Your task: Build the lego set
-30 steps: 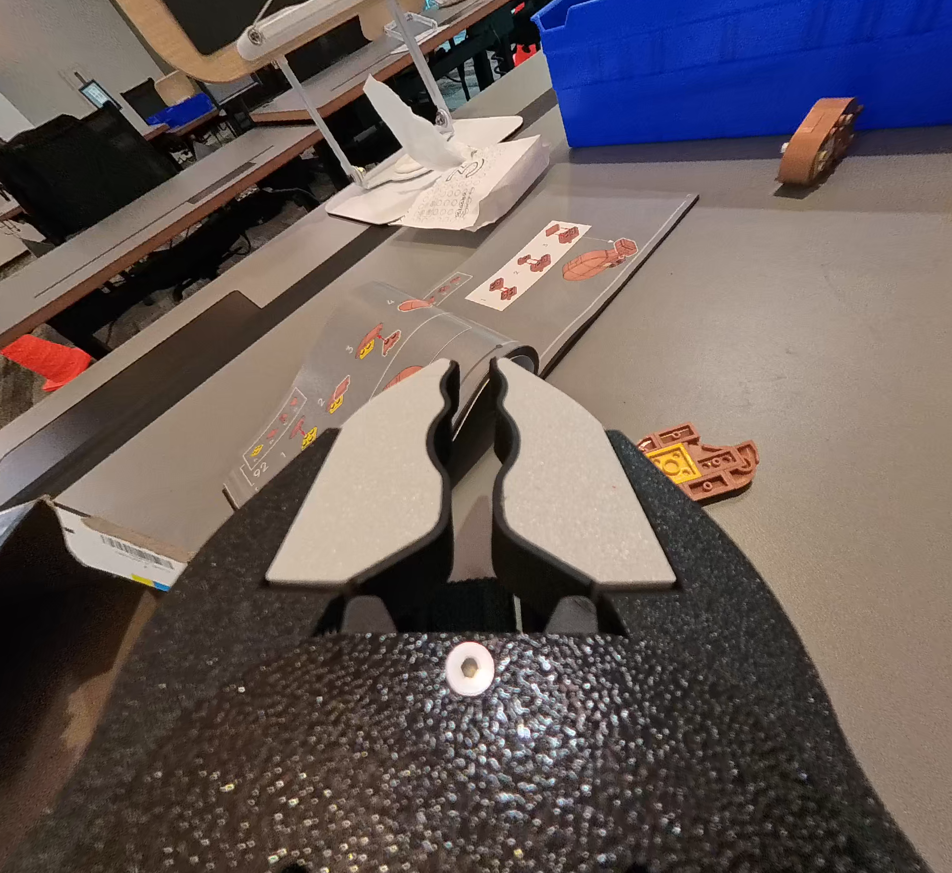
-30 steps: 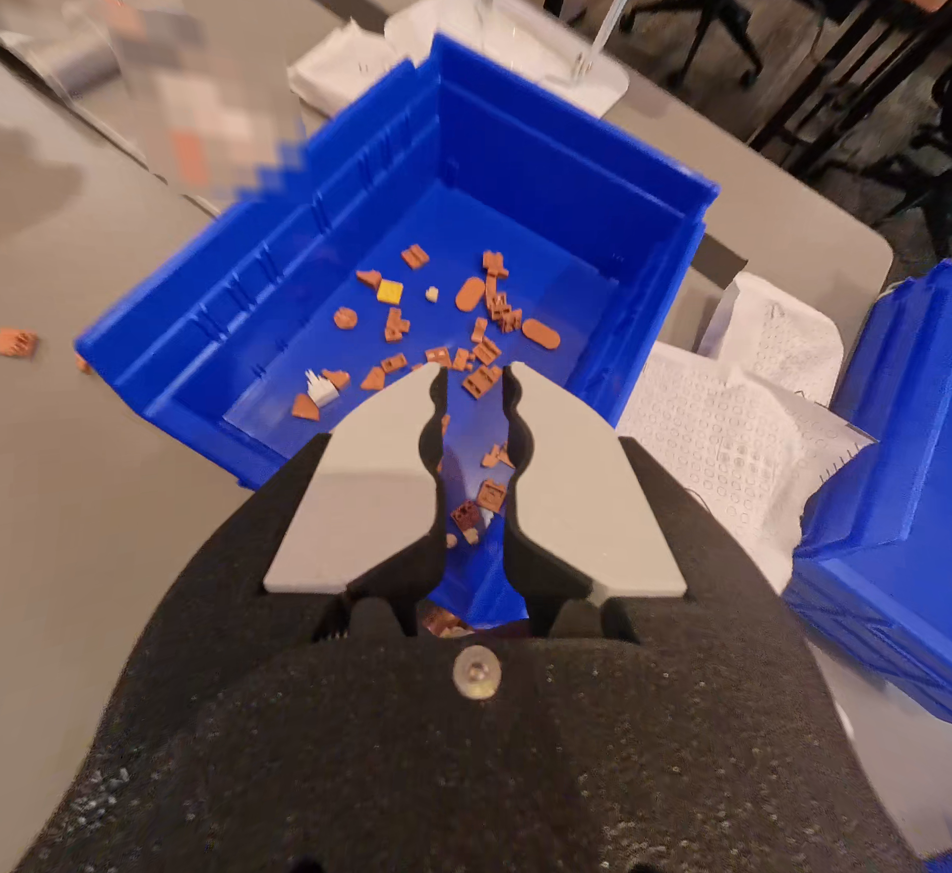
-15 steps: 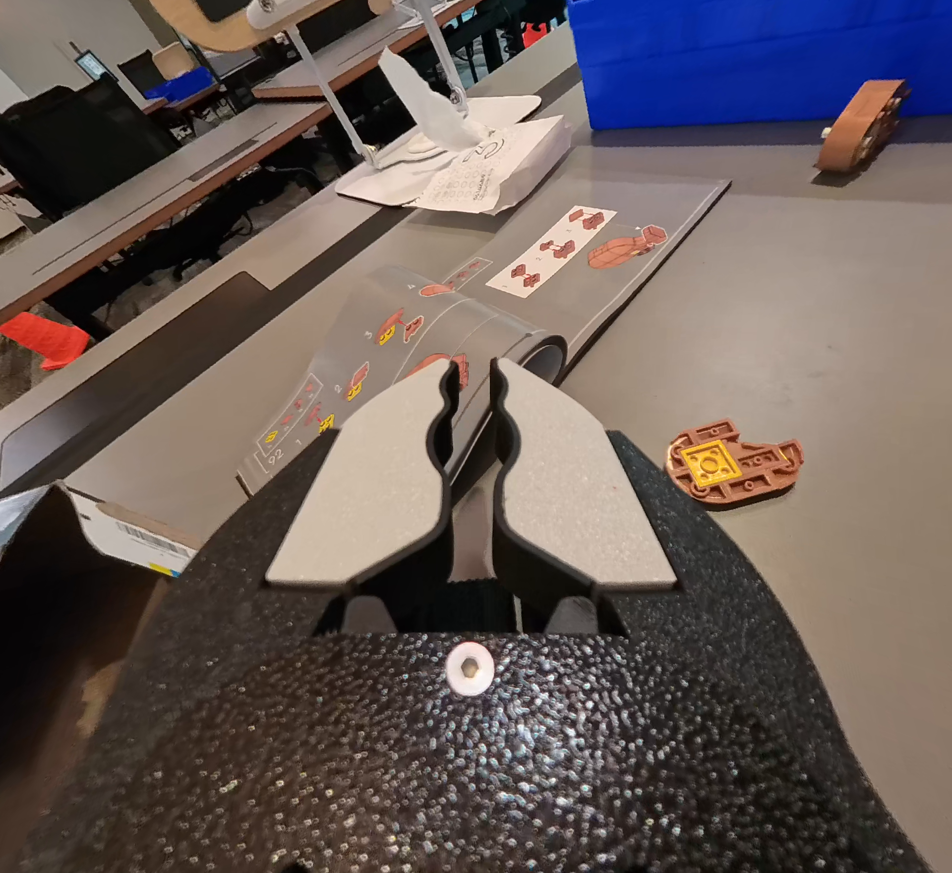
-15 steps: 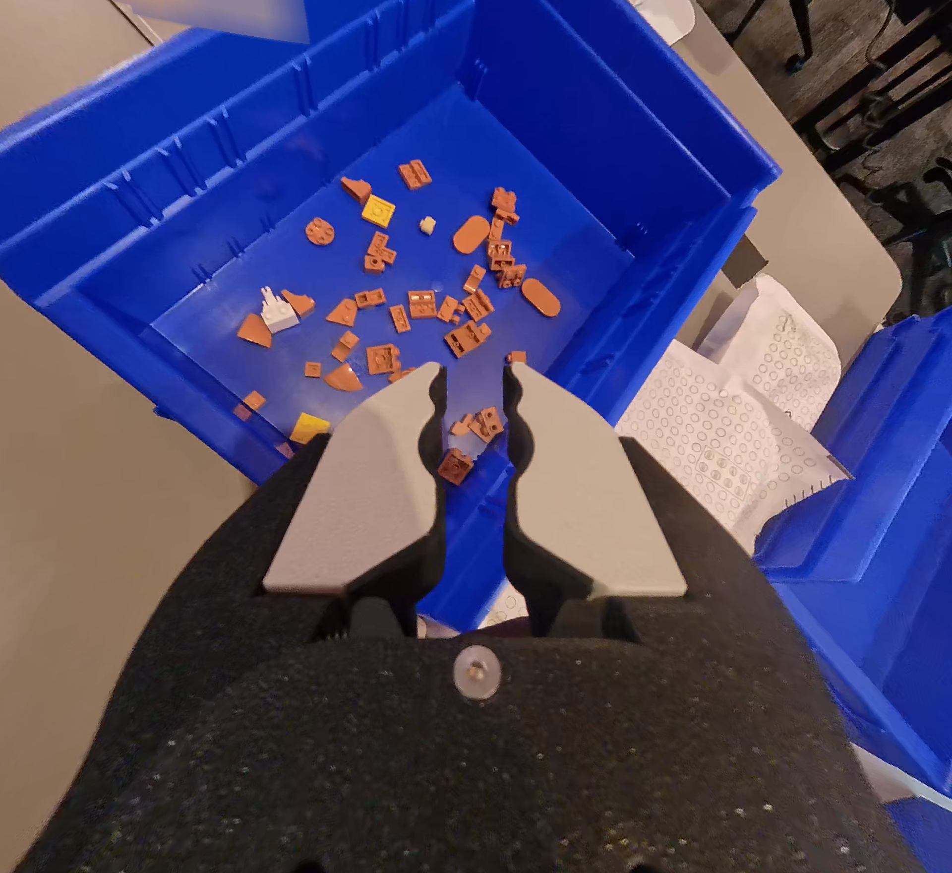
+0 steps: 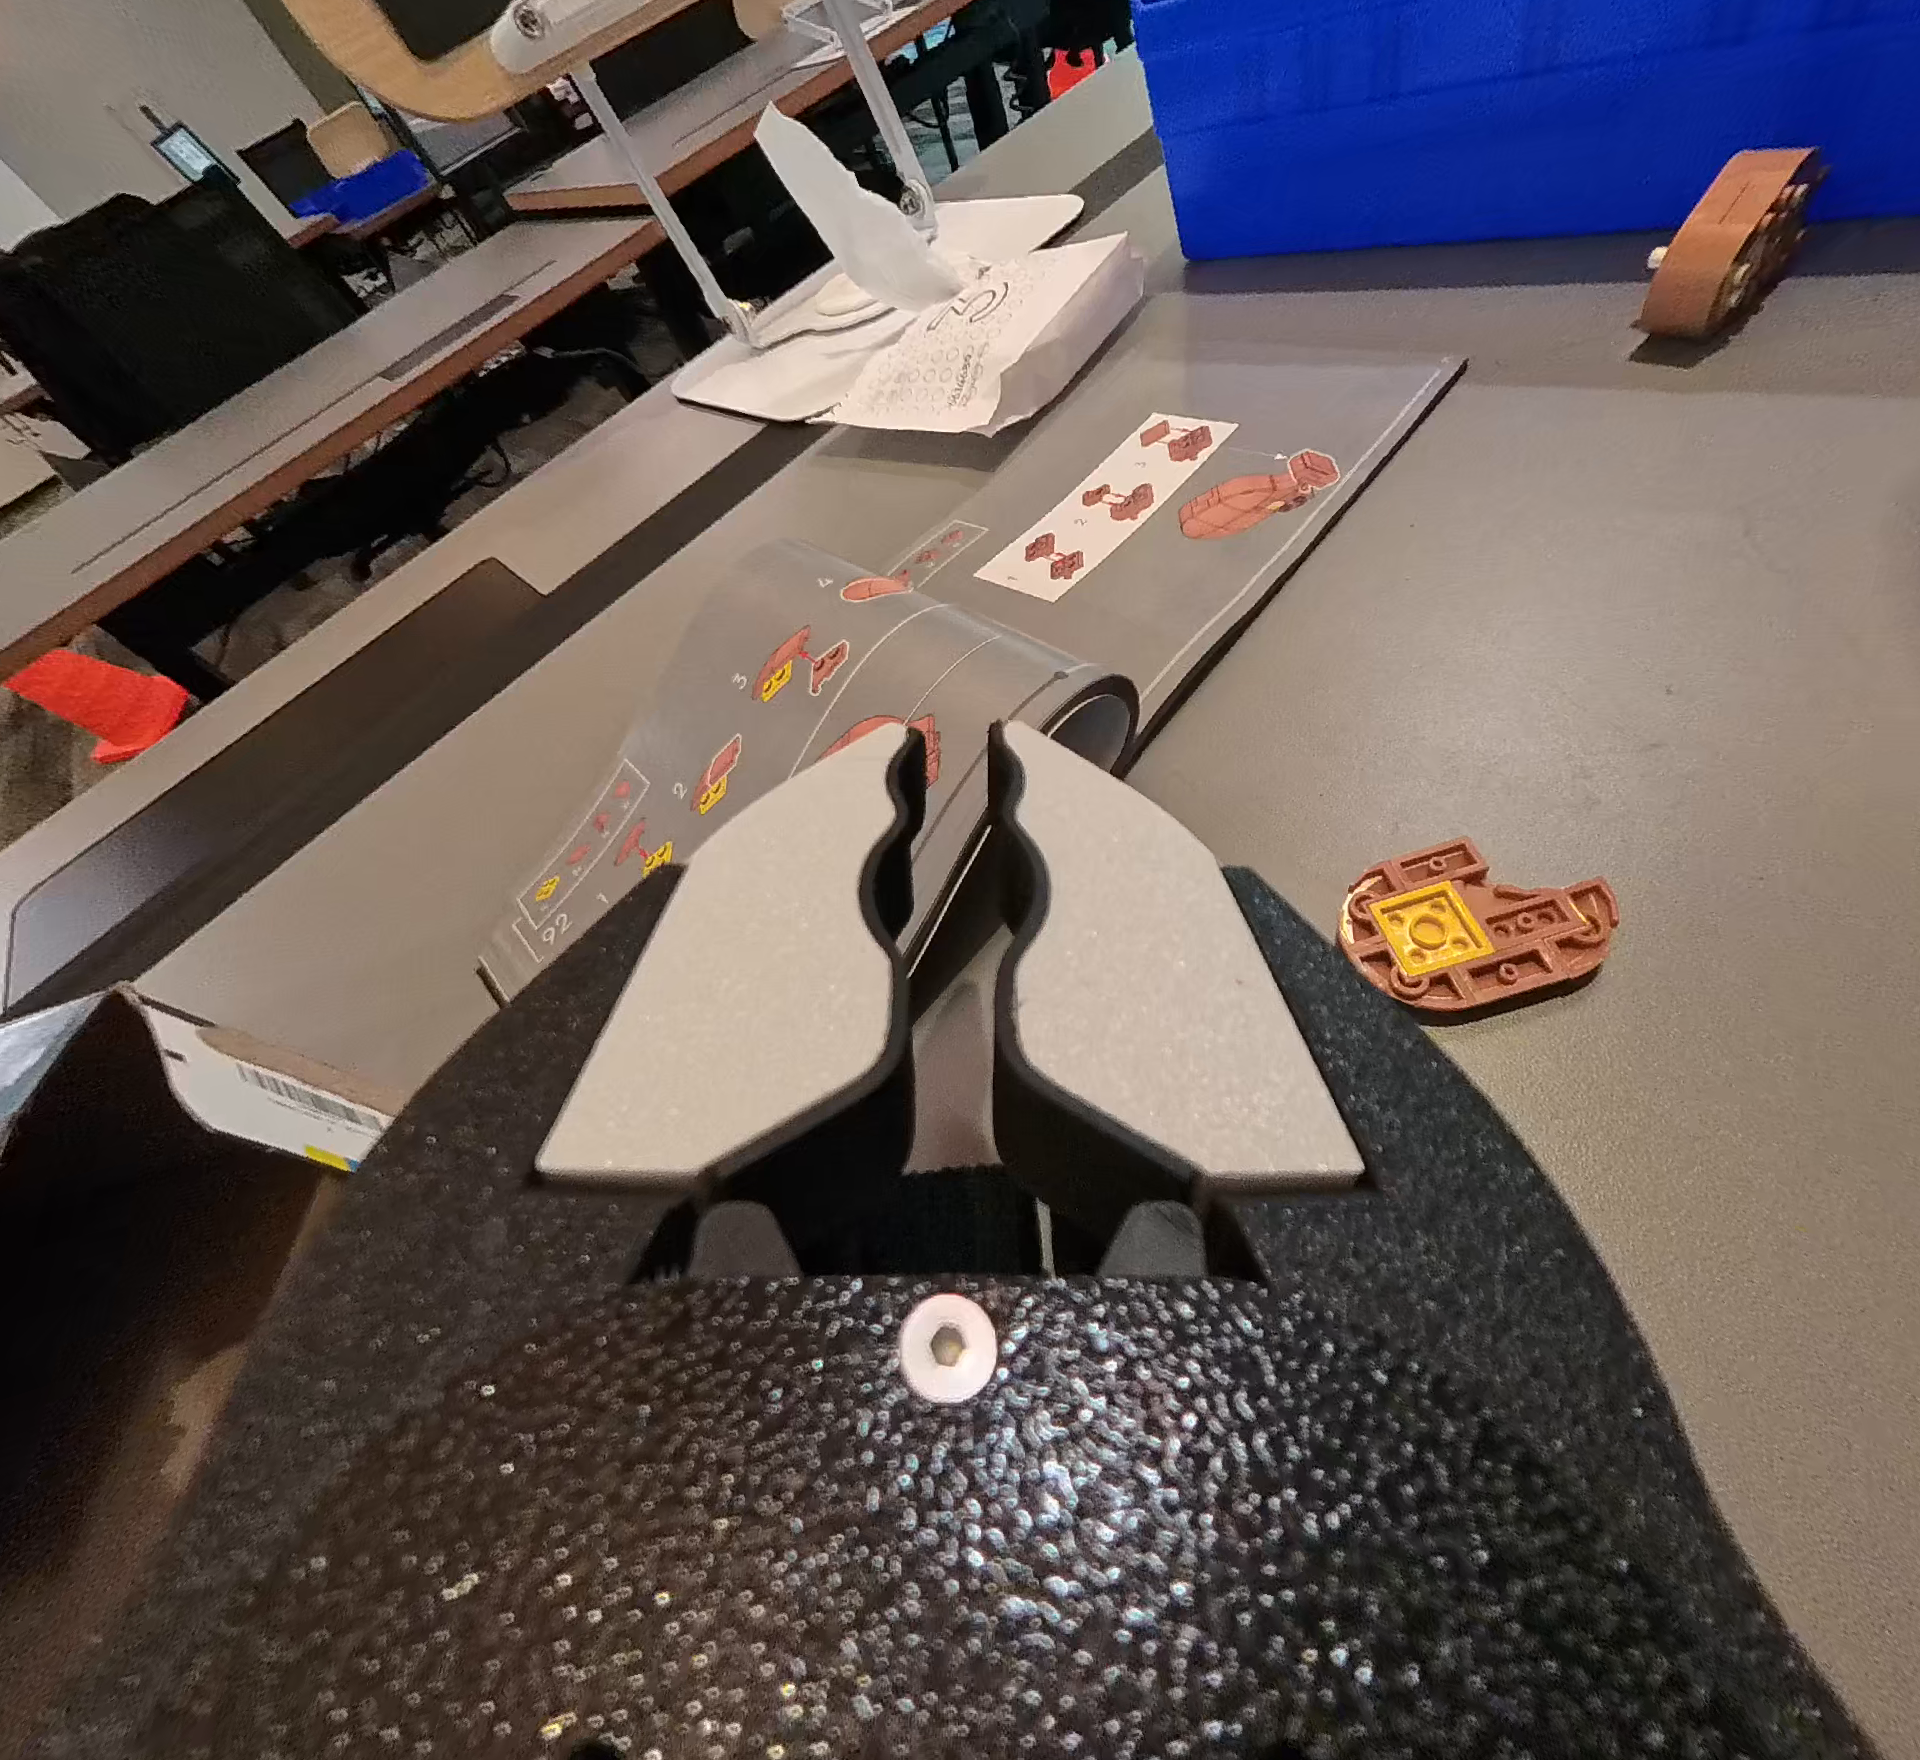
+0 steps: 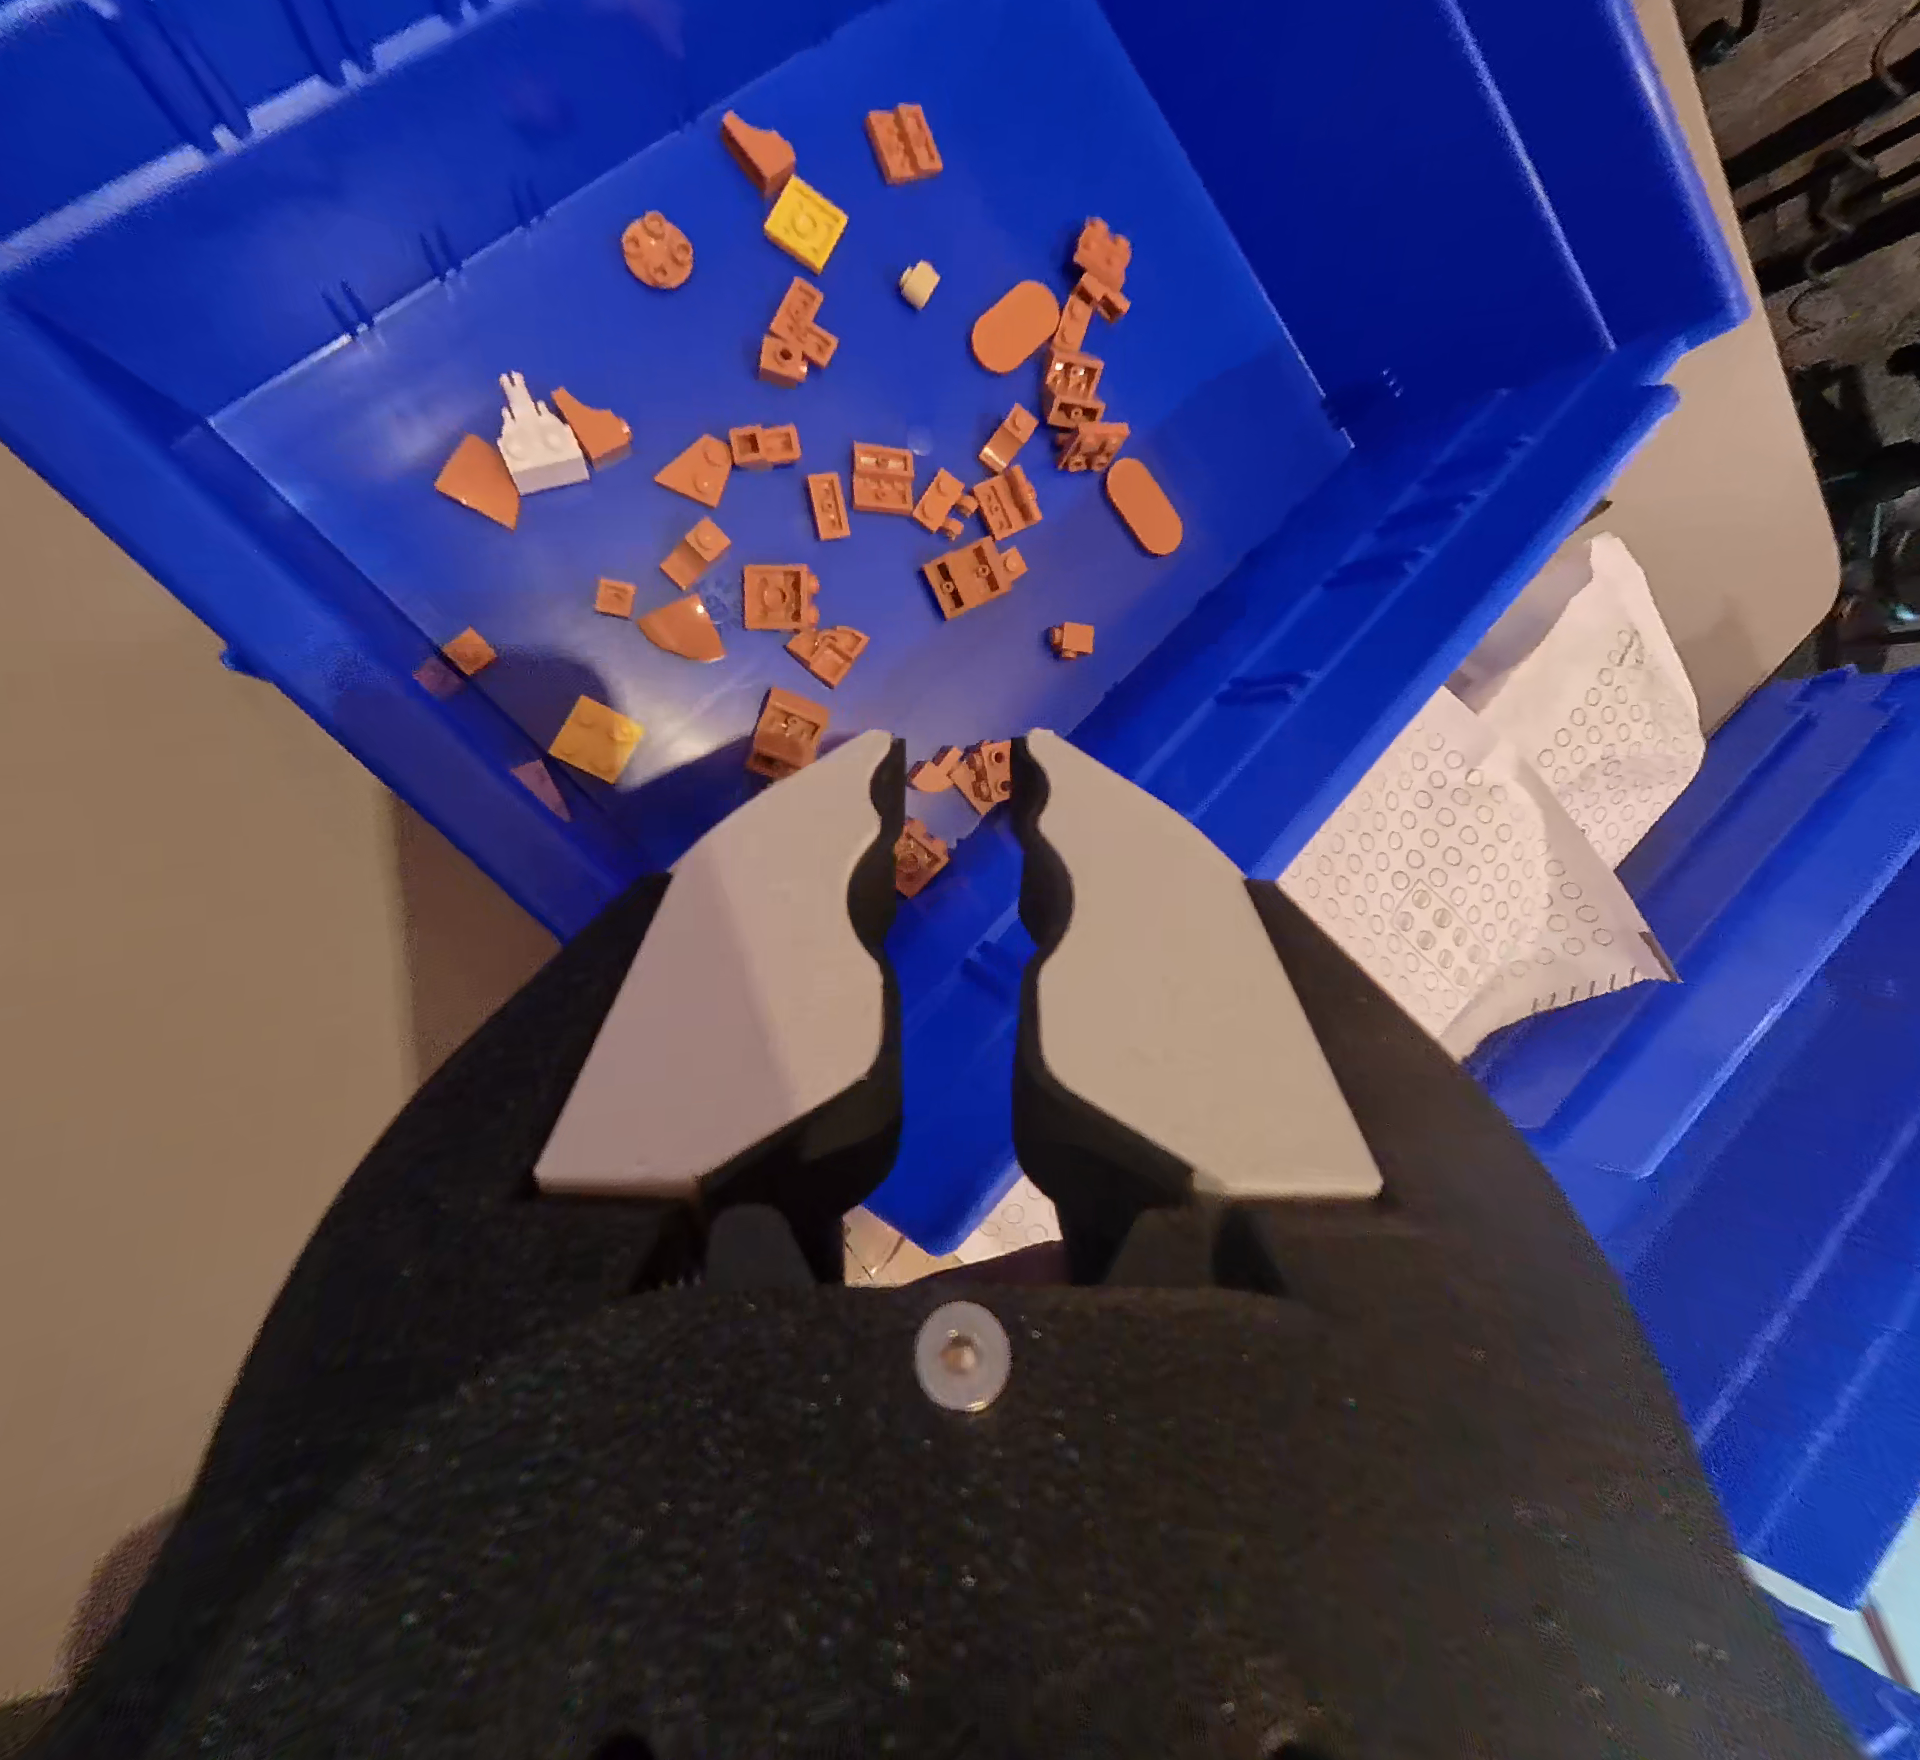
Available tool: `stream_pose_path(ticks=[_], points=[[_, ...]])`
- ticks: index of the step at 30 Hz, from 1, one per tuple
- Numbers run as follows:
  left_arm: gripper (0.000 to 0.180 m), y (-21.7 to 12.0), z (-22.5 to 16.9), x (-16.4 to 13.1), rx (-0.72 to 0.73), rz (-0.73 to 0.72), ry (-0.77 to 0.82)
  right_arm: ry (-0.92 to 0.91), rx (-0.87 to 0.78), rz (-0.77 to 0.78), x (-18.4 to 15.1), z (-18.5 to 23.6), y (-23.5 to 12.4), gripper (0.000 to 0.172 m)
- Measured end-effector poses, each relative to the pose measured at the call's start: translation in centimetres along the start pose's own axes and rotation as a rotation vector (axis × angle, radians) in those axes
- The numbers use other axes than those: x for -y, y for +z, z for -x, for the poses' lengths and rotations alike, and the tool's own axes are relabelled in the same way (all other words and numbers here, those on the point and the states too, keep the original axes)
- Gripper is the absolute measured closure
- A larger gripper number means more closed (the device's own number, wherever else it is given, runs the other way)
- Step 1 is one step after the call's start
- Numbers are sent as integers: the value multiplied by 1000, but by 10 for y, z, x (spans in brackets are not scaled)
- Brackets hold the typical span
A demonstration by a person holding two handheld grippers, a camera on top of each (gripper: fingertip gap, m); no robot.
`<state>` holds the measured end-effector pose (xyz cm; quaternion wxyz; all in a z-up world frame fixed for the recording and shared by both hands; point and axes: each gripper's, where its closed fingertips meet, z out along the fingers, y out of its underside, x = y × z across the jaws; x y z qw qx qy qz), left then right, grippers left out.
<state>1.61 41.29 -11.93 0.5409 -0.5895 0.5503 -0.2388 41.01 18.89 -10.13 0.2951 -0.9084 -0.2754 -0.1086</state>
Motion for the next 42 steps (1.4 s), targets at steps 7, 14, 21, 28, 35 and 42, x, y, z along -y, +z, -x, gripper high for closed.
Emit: stream_pose_path(ticks=[7,14,21,28,35,42], points=[[170,0,1,0,-1,-2,-6,-232,28,227,-8,6,19,158],[170,-3,-2,2,-6,-18,4,-606,254,602,-33,11,44,158],[170,-4,-5,2,-31,-18,0,-638,478,721,-37,13,53,156],[170,-5,-6,2,-37,-21,-3,-689,469,792,-43,9,61,155],[170,-4,-5,1,-32,-12,-5,-709,446,811,-48,5,63,153],[170,-3,-5,1,-30,-6,-6,-717,396,826,-49,3,67,161]])
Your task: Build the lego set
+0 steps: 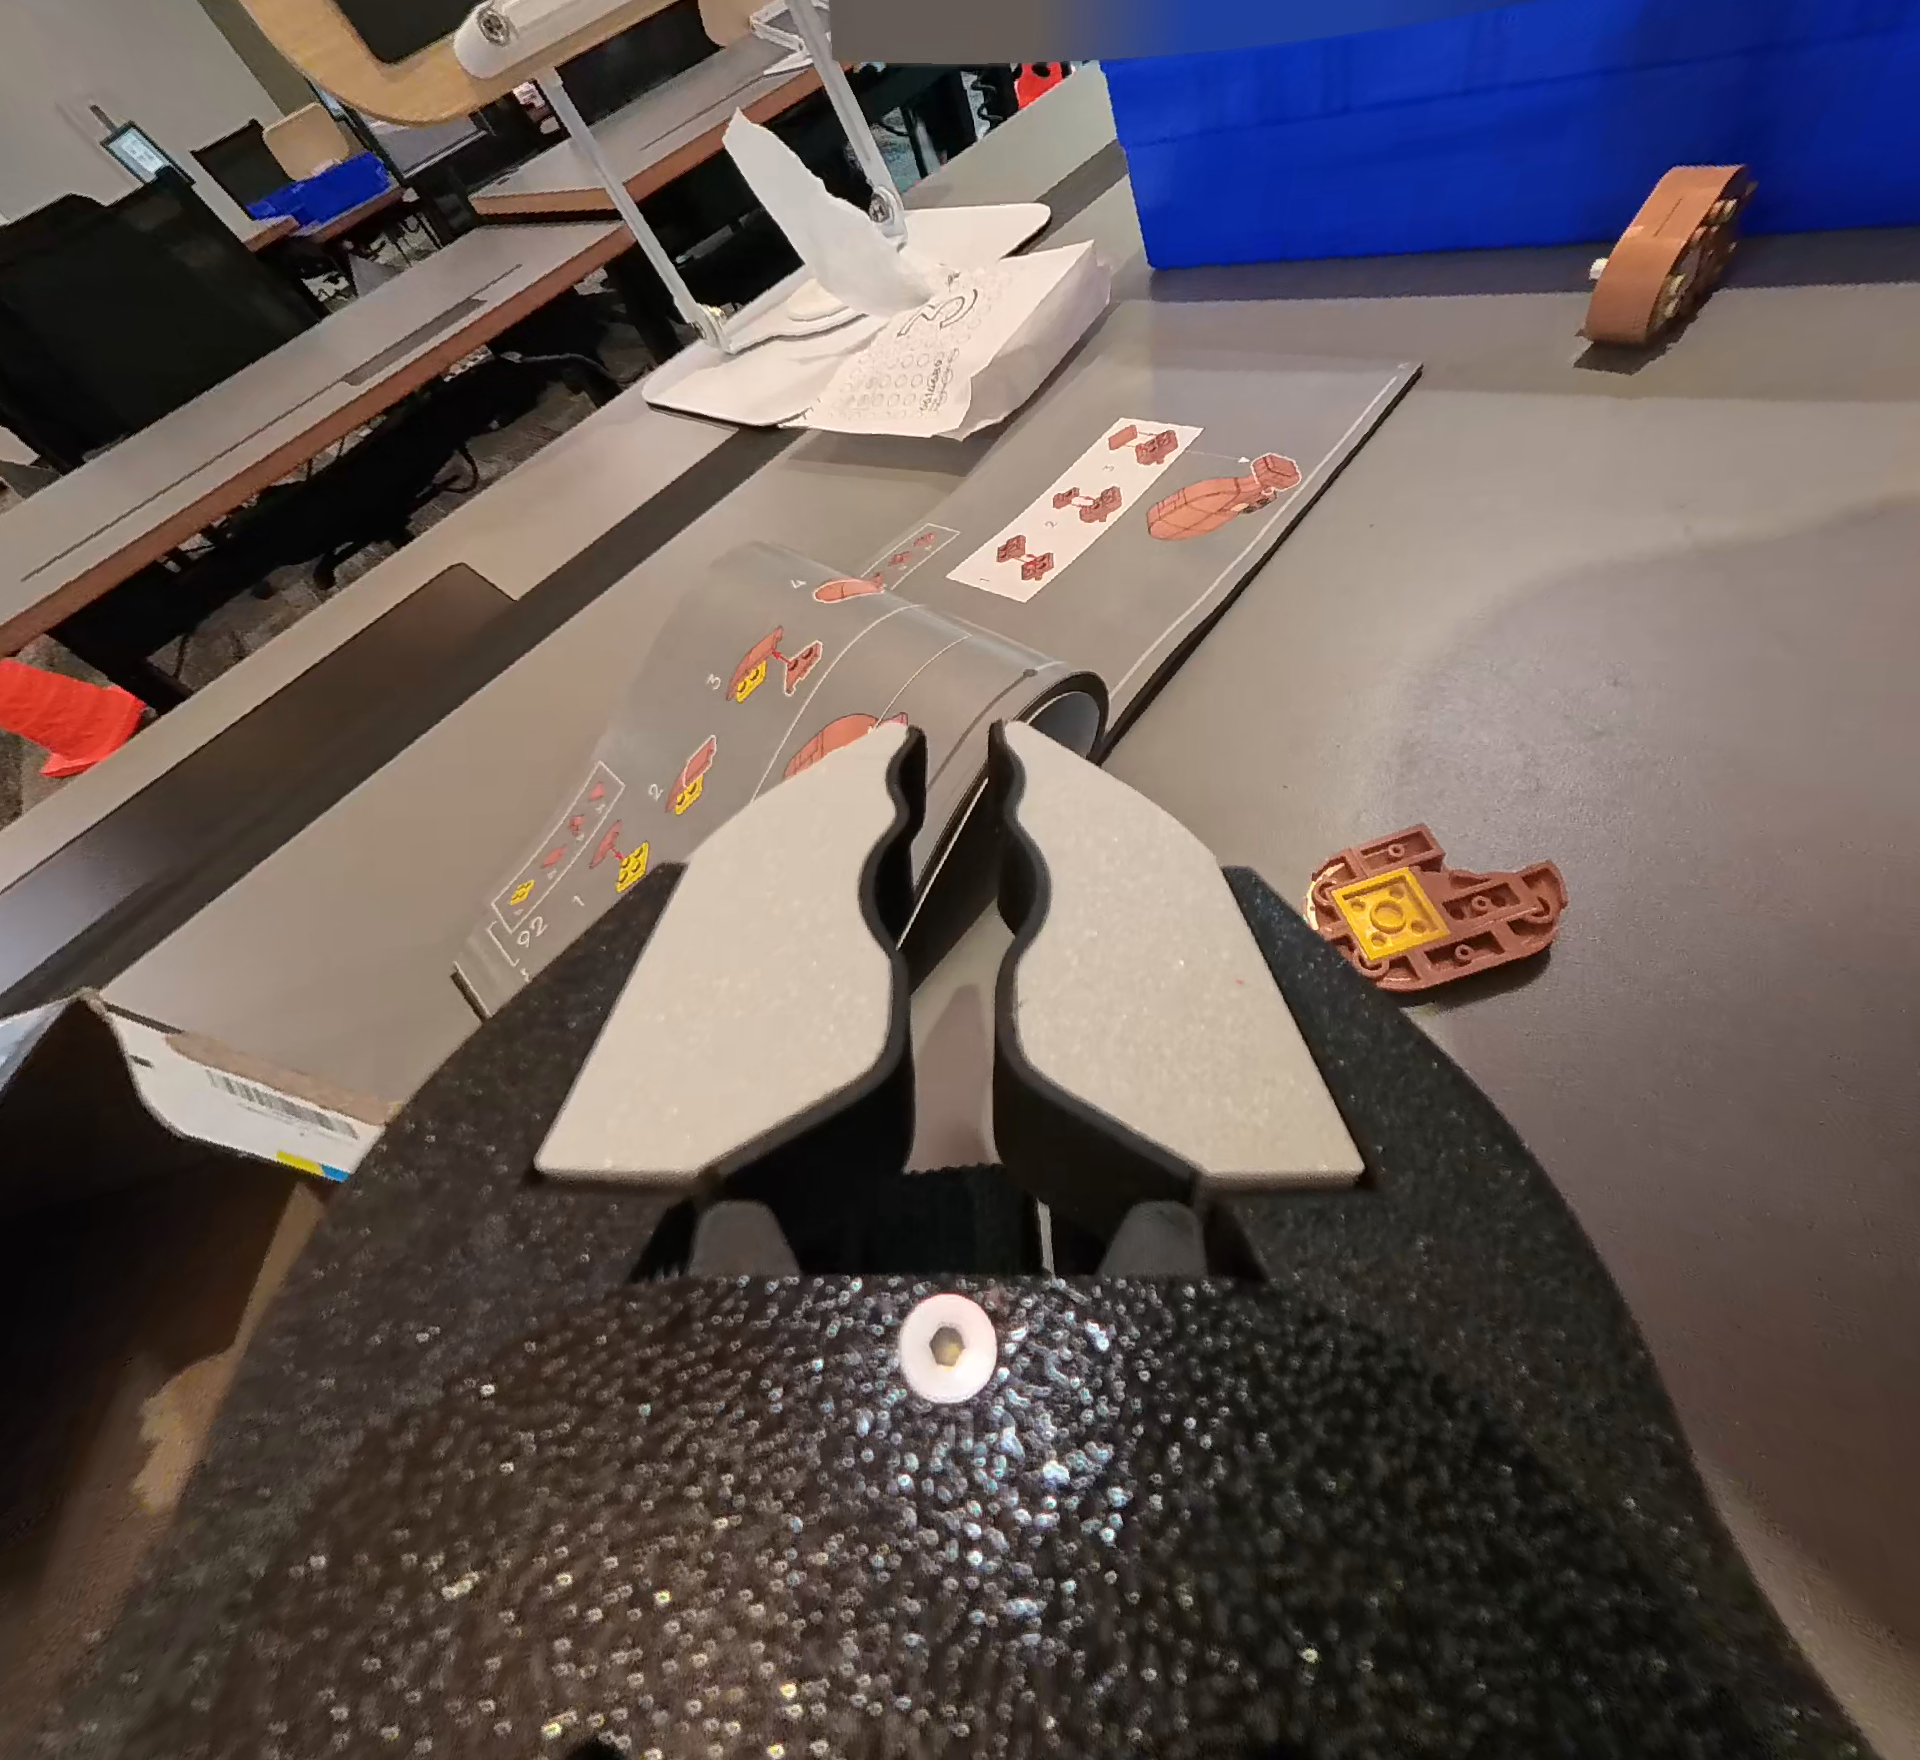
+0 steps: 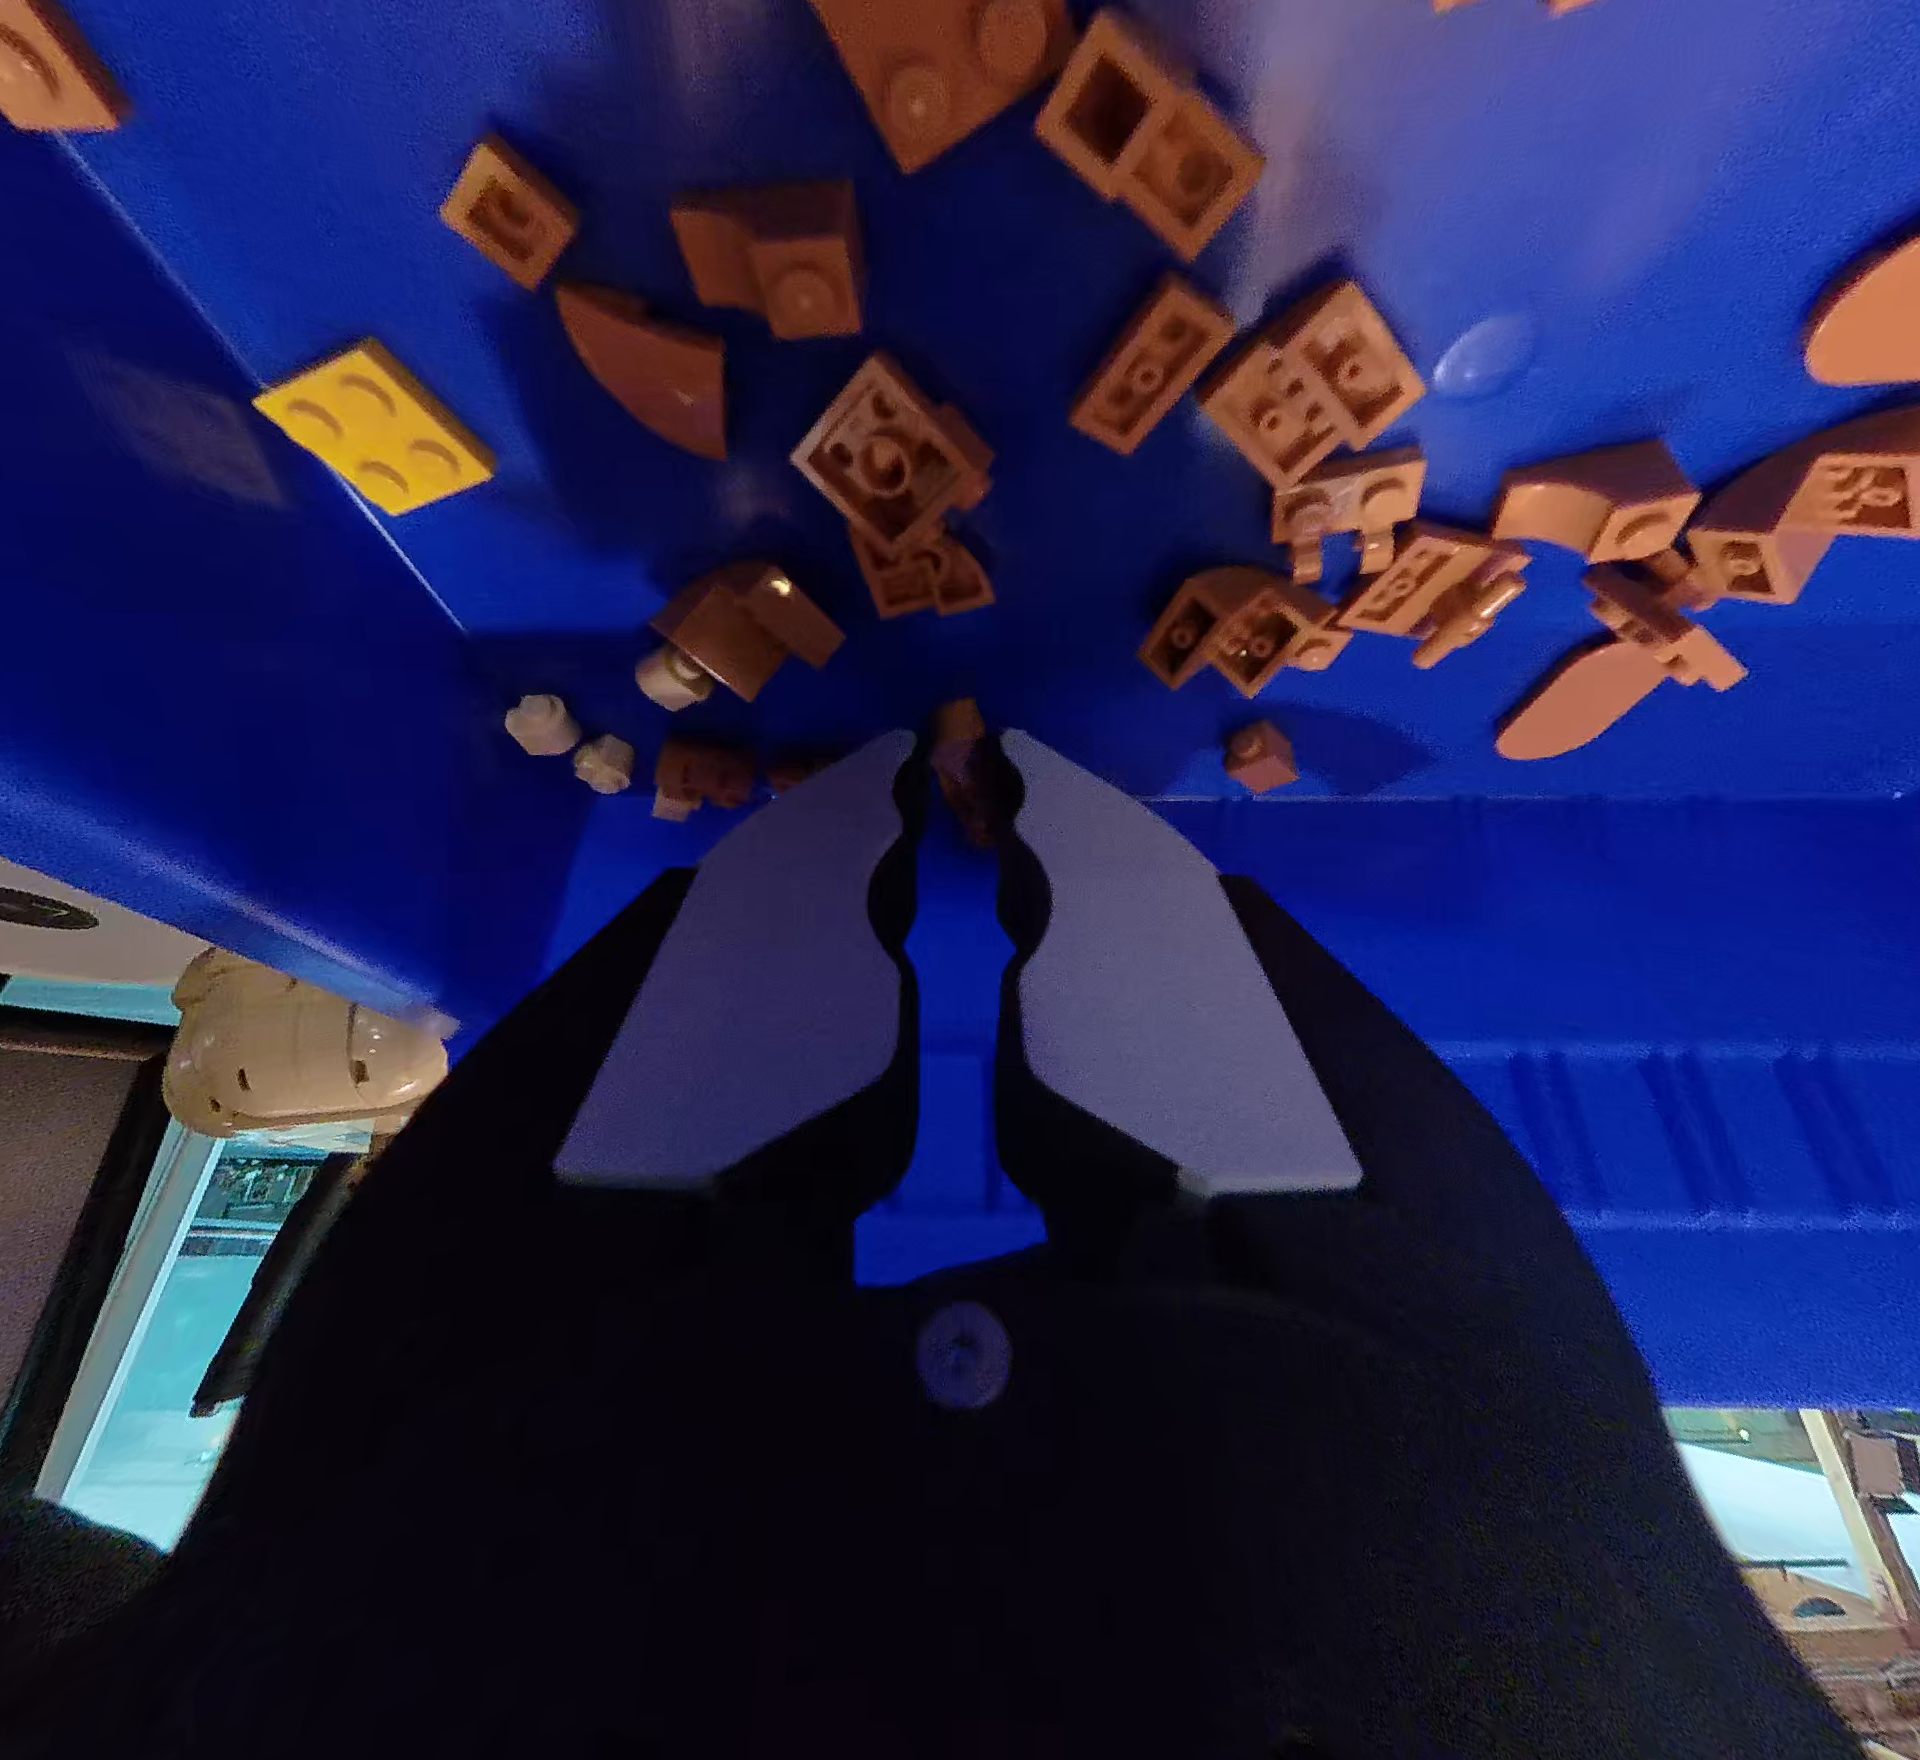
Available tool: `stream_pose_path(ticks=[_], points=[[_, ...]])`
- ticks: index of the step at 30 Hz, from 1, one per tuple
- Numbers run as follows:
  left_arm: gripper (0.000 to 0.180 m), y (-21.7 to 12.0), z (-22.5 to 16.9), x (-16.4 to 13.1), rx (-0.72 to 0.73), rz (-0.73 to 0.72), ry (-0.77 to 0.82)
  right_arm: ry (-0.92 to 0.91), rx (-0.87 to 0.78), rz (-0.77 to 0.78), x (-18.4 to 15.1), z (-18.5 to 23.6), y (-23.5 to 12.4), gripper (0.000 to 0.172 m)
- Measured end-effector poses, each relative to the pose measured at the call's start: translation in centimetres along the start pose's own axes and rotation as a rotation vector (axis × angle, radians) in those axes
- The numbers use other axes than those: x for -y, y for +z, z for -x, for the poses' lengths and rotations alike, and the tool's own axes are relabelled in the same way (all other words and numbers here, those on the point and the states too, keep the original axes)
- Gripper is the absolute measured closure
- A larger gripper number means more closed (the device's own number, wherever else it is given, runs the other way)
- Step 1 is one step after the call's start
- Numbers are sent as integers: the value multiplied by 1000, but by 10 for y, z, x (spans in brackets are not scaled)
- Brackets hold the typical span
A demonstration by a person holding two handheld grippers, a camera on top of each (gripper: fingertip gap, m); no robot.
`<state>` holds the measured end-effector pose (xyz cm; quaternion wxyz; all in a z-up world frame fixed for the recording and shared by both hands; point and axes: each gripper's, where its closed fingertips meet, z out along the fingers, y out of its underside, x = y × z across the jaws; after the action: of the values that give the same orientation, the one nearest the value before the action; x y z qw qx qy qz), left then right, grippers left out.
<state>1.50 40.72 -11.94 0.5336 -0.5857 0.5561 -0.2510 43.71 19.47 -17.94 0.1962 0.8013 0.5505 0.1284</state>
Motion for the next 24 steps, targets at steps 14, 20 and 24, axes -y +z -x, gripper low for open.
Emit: stream_pose_path(ticks=[14,20,24], points=[[170,-2,1,1,12,-9,0,185,-72,-814,80,34,-146,162],[170,-5,-2,2,16,-12,-10,311,-14,-1058,155,79,-195,163],[170,-7,-2,1,20,-7,-25,332,-93,-1043,195,97,-182,162]])
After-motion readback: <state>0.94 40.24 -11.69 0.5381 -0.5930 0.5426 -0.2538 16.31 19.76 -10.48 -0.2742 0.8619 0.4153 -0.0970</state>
